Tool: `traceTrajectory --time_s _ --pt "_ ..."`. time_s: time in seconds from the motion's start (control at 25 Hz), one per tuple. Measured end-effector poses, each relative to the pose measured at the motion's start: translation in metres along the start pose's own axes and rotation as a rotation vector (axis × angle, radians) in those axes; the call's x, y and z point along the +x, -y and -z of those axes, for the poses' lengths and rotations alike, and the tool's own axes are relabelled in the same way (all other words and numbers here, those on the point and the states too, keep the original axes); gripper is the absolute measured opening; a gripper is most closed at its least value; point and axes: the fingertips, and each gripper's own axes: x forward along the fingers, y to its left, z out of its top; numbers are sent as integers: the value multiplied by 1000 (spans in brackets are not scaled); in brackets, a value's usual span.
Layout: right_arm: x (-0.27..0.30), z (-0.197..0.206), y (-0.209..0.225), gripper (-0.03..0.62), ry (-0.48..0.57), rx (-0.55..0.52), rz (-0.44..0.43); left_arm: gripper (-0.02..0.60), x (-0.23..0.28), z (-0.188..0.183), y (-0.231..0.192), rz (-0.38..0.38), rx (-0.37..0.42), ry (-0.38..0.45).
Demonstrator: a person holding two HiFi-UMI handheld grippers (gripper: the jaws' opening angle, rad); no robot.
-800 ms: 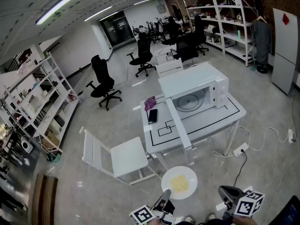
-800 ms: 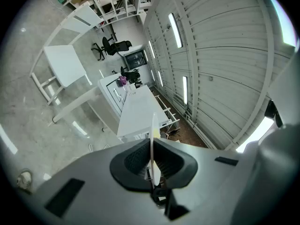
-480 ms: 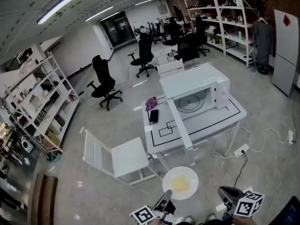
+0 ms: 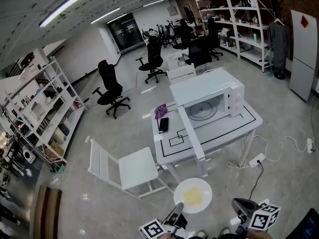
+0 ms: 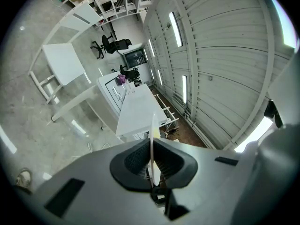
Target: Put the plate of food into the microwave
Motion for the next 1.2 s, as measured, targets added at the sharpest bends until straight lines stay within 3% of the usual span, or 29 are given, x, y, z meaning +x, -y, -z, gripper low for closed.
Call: traceTrajectory --time_s 0.4,0.8,1.2 --pt "-1 -5 13 -1 28 10 17 15 11 15 -4 -9 31 -60" --pt "-30 -11 30 0 52 35 36 15 42 67 6 0 4 -169" --pt "-71 -31 67 0 80 48 10 15 93 123 29 15 31 -210"
